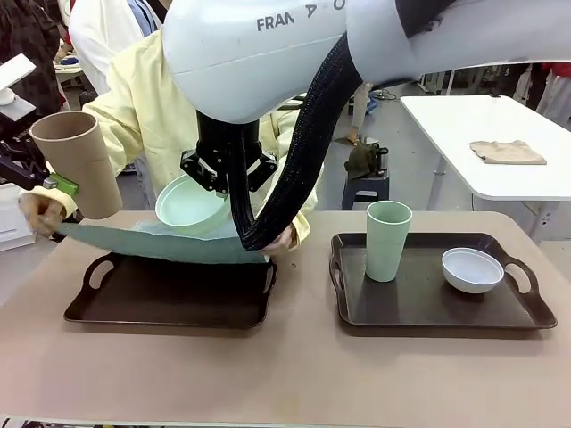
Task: Set up a tray with a mat and arrange the tableware.
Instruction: Place the Picnic Bowl and Reusable plastic cup back onto the Handle tray in front of the human's position.
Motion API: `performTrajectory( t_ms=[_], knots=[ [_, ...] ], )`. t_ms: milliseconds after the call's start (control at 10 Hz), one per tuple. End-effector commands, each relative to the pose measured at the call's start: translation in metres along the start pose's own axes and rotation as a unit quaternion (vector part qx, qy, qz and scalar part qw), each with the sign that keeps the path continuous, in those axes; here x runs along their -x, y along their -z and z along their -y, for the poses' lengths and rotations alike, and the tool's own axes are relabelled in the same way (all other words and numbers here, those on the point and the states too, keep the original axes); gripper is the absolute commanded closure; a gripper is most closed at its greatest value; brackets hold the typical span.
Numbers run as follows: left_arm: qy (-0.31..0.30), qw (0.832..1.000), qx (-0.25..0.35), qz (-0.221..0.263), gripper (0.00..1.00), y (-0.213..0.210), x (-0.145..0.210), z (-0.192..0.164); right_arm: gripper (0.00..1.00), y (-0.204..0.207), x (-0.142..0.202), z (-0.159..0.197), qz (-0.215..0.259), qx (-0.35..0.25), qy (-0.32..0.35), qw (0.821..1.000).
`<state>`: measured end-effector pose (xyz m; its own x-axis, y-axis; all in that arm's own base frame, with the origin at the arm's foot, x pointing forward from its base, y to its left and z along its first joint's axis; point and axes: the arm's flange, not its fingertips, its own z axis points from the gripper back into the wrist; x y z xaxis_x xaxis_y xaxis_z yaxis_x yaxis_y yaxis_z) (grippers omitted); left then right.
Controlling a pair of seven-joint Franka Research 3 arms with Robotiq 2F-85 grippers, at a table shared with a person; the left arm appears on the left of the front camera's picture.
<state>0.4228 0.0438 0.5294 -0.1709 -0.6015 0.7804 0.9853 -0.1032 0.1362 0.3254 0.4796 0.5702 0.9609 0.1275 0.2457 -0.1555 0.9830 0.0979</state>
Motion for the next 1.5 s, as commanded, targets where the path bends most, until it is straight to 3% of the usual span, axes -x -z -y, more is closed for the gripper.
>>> performTrajectory(
  t_ms=[0,1400],
  knots=[
    [0.010,1.000,-0.003,-0.006,0.76,-0.0012,0.0006,-0.0009,0.99,0.0006,0.0007,-0.0007,-0.001,0.001,0.001,1.000],
    [0.010,1.000,-0.003,-0.006,0.76,-0.0012,0.0006,-0.0009,0.99,0.0006,0.0007,-0.0007,-0.001,0.001,0.001,1.000]
  ],
)
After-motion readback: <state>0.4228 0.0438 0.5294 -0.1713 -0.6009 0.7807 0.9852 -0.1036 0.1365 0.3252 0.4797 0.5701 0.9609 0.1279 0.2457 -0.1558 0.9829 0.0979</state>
